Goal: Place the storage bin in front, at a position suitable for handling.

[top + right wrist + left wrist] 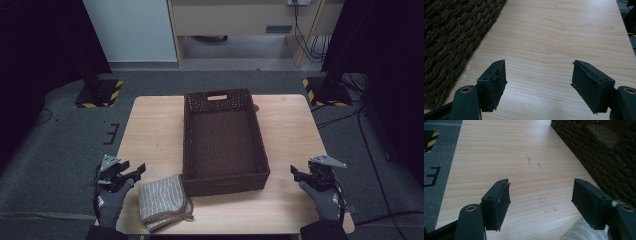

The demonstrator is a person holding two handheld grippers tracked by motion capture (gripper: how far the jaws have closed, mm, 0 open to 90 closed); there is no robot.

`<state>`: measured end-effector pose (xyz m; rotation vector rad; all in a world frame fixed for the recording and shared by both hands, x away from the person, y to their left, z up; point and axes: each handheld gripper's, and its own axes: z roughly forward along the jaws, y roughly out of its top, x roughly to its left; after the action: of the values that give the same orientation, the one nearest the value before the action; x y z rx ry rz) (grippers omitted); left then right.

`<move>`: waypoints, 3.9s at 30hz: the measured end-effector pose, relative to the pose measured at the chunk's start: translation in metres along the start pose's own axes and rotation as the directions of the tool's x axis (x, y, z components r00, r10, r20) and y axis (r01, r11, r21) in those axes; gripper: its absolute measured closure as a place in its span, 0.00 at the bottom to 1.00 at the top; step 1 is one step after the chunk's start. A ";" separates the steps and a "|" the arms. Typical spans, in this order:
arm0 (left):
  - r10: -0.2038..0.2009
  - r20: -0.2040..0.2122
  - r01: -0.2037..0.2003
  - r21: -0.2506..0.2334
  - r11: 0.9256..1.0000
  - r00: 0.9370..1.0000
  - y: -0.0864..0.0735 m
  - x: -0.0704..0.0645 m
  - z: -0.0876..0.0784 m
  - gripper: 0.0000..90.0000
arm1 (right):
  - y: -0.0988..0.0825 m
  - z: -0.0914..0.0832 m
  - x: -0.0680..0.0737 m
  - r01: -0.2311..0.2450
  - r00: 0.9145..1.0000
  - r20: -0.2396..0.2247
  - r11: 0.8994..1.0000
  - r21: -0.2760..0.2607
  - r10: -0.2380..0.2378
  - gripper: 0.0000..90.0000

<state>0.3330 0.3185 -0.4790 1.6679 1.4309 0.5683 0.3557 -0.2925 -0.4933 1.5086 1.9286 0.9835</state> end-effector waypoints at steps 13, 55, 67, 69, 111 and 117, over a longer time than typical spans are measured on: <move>0.074 0.075 -0.074 0.001 0.997 0.994 -0.005 -0.022 -0.011 0.37 | 0.002 -0.005 0.005 0.014 1.000 0.010 1.000 0.008 -0.014 0.32; 0.281 0.198 -0.328 0.277 0.903 0.939 -0.044 -0.075 0.027 0.29 | 0.000 0.001 0.008 0.025 0.999 -0.025 0.998 0.065 -0.023 0.29; 0.206 0.135 -0.234 0.240 0.942 0.969 -0.032 -0.063 0.014 0.73 | 0.000 0.002 0.007 0.021 1.000 -0.023 0.997 0.073 -0.020 0.29; 0.182 0.097 -0.199 0.215 0.956 0.978 -0.028 -0.054 0.010 0.73 | 0.000 0.002 0.007 0.022 1.000 -0.024 0.997 0.070 -0.020 0.29; -0.006 -0.022 0.005 -0.037 0.999 1.000 0.016 -0.007 0.007 0.39 | 0.033 -0.019 0.023 0.022 0.990 -0.139 0.993 -0.117 -0.038 0.38; 0.023 0.010 -0.022 -0.063 0.998 1.000 0.024 -0.023 0.004 0.40 | 0.048 -0.028 0.035 0.021 0.982 -0.180 0.985 -0.173 -0.052 0.40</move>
<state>0.3444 0.2957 -0.4571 1.6369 1.3745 0.6103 0.3547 -0.2598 -0.4365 1.3210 1.9328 1.2764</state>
